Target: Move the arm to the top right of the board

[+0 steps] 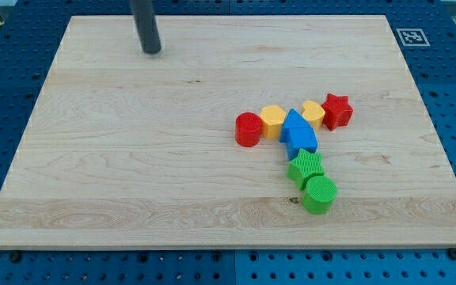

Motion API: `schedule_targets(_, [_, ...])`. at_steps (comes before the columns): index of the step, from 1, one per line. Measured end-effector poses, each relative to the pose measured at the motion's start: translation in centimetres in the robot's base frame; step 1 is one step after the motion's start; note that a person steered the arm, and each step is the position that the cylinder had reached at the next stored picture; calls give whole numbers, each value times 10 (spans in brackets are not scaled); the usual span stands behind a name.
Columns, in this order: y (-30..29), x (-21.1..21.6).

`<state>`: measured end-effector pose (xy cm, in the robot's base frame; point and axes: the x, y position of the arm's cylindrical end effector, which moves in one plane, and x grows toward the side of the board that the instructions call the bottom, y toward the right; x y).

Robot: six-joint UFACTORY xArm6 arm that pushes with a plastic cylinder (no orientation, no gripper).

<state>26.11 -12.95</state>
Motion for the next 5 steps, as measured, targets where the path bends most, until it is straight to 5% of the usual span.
schedule_targets(2, [85, -68])
schedule_targets(5, [131, -67])
